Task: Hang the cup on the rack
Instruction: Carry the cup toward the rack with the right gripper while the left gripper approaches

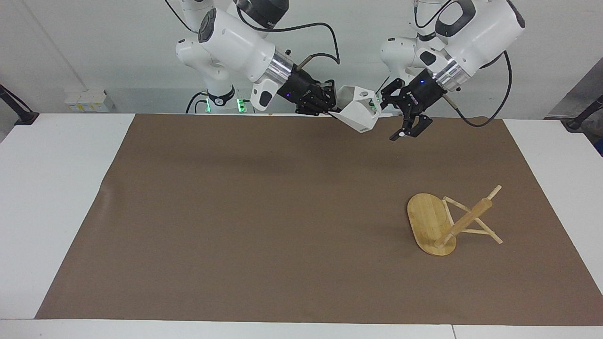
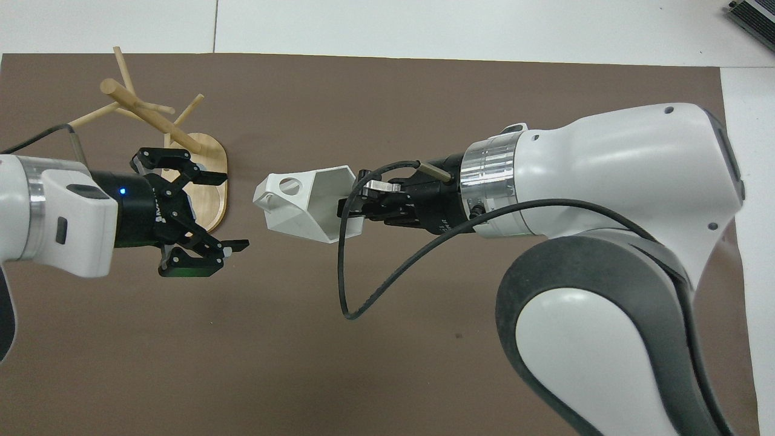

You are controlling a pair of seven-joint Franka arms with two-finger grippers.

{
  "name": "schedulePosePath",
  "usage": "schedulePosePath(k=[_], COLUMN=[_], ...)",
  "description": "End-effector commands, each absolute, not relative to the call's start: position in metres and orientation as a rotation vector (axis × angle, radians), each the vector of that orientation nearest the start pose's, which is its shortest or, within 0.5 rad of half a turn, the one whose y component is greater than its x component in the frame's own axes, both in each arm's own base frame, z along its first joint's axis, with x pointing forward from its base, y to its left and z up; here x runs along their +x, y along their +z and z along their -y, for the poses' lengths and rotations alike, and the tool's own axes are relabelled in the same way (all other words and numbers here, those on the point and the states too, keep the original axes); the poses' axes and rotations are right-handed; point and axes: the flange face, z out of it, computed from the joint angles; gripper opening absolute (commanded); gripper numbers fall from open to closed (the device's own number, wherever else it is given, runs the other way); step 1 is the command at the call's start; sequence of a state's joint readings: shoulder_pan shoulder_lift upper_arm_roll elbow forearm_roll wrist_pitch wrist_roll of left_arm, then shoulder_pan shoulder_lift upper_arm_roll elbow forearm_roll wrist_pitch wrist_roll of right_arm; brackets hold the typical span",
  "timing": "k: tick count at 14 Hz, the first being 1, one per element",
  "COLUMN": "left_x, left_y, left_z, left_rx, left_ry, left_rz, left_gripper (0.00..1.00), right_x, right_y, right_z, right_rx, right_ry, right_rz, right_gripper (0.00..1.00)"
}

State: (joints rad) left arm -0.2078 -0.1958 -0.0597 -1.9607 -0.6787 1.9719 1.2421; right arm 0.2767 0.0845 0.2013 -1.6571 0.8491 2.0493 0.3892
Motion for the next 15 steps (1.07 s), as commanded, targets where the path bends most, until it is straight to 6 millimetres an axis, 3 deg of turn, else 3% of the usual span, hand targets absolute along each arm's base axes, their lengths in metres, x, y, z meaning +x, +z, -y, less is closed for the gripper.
schedulePosePath(k=[1,9,15], left_x=[0.489,0.497,0.49], left_y=[0.59,0.582,0.585], left_z=[0.194,0.209,0.227], left_rx=[-2.732,-2.645,-2.606], left_ry=[-0.937,-1.108,-1.186], left_rz=[-2.191,-2.315,-2.384], left_gripper=[1.0,1.0,1.0], right_x=[0.537,0.543,0.541], right_y=[0.603,0.602,0.601], right_z=[-0.319,-0.321,-0.322], right_rx=[-2.227,-2.219,-2.224], right_ry=[0.112,0.111,0.125], right_rz=[-0.264,-0.265,-0.258], right_gripper=[0.0,0.0,0.0])
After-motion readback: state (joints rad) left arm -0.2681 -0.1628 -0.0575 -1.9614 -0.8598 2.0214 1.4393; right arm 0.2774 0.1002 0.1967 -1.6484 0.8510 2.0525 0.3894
